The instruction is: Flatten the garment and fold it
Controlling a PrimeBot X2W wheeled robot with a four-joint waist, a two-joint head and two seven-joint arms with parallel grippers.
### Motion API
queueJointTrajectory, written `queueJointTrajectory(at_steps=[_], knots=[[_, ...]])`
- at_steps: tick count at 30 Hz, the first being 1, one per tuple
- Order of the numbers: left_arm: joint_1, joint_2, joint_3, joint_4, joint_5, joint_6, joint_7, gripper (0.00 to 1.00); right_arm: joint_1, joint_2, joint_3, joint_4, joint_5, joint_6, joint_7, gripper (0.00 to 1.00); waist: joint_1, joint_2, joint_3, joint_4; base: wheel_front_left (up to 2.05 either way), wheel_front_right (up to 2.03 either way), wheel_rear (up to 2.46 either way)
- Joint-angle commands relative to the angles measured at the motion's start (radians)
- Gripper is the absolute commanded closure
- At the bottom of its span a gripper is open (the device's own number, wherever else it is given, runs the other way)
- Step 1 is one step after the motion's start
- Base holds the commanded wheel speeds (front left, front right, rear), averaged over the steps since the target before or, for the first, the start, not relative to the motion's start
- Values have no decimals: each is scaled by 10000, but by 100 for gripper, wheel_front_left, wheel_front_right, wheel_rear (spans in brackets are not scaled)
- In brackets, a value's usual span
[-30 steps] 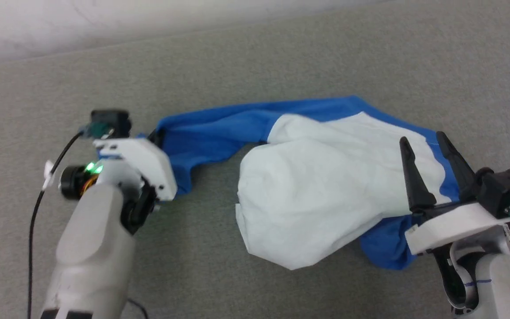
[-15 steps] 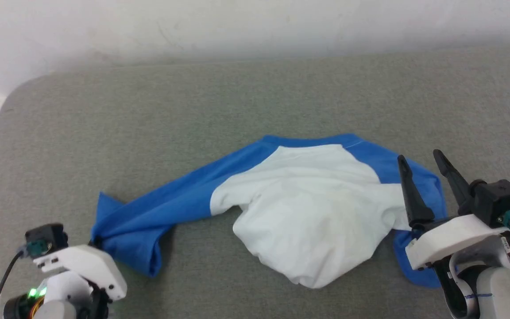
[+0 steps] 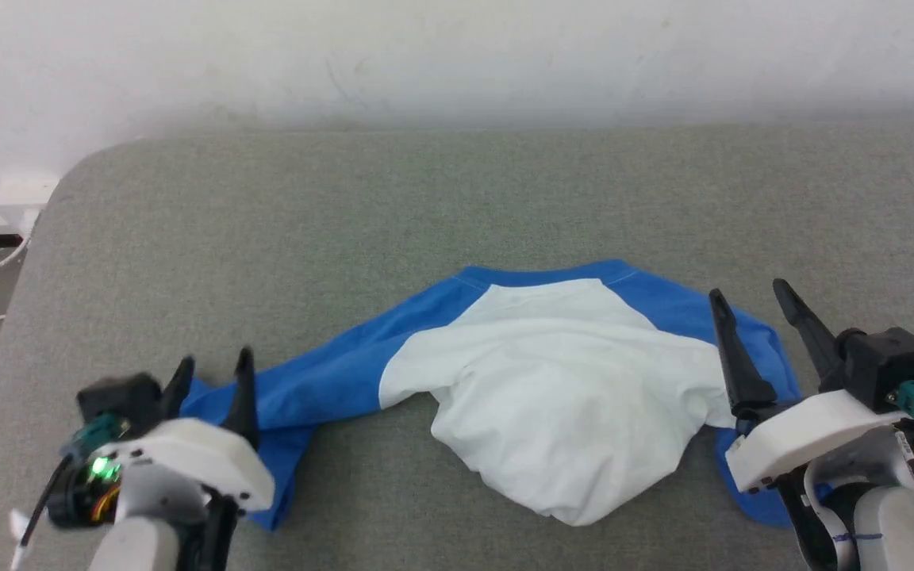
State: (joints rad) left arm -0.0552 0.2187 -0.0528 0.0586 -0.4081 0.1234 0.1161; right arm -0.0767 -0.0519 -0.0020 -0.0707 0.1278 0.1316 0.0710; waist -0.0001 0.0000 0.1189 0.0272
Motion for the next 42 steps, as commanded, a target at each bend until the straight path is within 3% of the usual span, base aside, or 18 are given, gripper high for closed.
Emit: queueJointTrajectory(at_steps=[1, 7, 13, 20, 24, 29, 32, 42], knots=[[-497, 61, -299, -63, 262, -232, -188, 0, 76, 16, 7, -109, -29, -9, 21, 0, 1, 0, 29, -26, 0, 0, 0], [-2330, 45, -1699, 507, 935, -951, 679, 0, -87, 16, 73, -440, -30, -9, 35, 0, 1, 0, 492, -180, 0, 0, 0], [-4125, 104, -2686, 2461, 1302, -1603, 2481, 0, -376, 16, 264, -532, 5, -9, 23, 0, 1, 0, 1130, -630, 0, 0, 0], [-4843, 368, -3099, 3758, 1339, -1784, 4806, 0, -522, 16, 230, -480, 58, -9, -96, 0, 1, 0, 1596, -1207, 0, 0, 0], [-4634, 341, -3127, 3629, 685, -2044, 6067, 0, -542, 16, 164, -413, 127, -9, -200, 0, 1, 0, 1708, -1389, 0, 0, 0], [-4503, 500, -3143, 3238, 469, -2093, 6652, 0, -579, 16, 140, -375, 163, -9, -280, 0, 1, 0, 1806, -1456, 0, 0, 0], [-4479, 553, -3132, 3085, 324, -2125, 6827, 100, -642, 16, 137, -332, 183, -9, -316, 0, 1, 0, 1872, -1468, 0, 0, 0], [-4512, 632, -2966, 2987, 537, -1828, 5502, 100, -1348, -102, 183, 159, -370, -9, -144, 0, 1, 0, 2074, -1376, 0, 0, 0]])
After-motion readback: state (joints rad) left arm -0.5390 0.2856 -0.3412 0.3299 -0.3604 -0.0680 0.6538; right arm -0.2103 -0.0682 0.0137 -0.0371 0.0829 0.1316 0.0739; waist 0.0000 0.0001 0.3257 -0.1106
